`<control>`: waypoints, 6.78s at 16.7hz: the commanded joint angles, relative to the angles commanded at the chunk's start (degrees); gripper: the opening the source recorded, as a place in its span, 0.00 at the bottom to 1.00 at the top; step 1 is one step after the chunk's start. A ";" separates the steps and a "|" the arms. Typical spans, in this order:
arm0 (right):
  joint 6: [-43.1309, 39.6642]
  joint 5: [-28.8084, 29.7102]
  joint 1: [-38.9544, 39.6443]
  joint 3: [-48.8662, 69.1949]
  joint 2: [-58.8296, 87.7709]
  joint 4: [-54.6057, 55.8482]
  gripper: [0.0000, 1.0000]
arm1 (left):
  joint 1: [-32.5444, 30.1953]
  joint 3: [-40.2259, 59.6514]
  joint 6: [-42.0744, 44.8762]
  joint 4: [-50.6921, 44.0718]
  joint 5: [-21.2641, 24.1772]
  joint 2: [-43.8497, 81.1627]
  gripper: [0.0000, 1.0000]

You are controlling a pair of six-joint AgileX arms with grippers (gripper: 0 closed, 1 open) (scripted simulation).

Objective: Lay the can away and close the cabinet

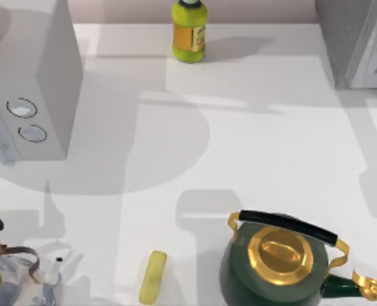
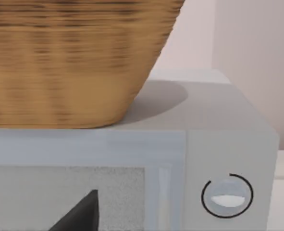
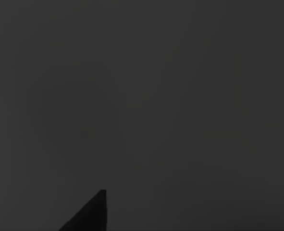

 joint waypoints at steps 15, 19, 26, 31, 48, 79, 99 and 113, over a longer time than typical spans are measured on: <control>-5.35 -5.89 -0.68 -36.95 -31.78 12.67 1.00 | 0.00 0.00 0.00 0.00 0.00 0.00 1.00; -5.95 -8.00 -1.82 -67.19 -56.23 21.58 1.00 | 0.00 0.00 0.00 0.00 0.00 0.00 1.00; -4.52 -8.81 -3.98 -123.42 -93.67 33.49 1.00 | 0.00 0.00 0.00 0.00 0.00 0.00 1.00; -2.69 -7.73 -5.15 -147.95 -111.61 37.29 1.00 | 0.00 0.00 0.00 0.00 0.00 0.00 1.00; -2.48 -17.91 -15.36 -154.53 -106.47 50.39 1.00 | 0.00 0.00 0.00 0.00 0.00 0.00 1.00; -2.49 -66.96 -64.77 -120.46 -33.30 92.60 1.00 | 0.00 0.00 0.00 0.00 0.00 0.00 1.00; 0.06 -66.33 -65.23 -58.20 -42.81 16.57 1.00 | 0.00 0.00 0.00 0.00 0.00 0.00 1.00; -0.17 -31.20 -32.83 -57.05 -41.65 14.48 1.00 | 0.00 0.00 0.00 0.00 0.00 0.00 1.00</control>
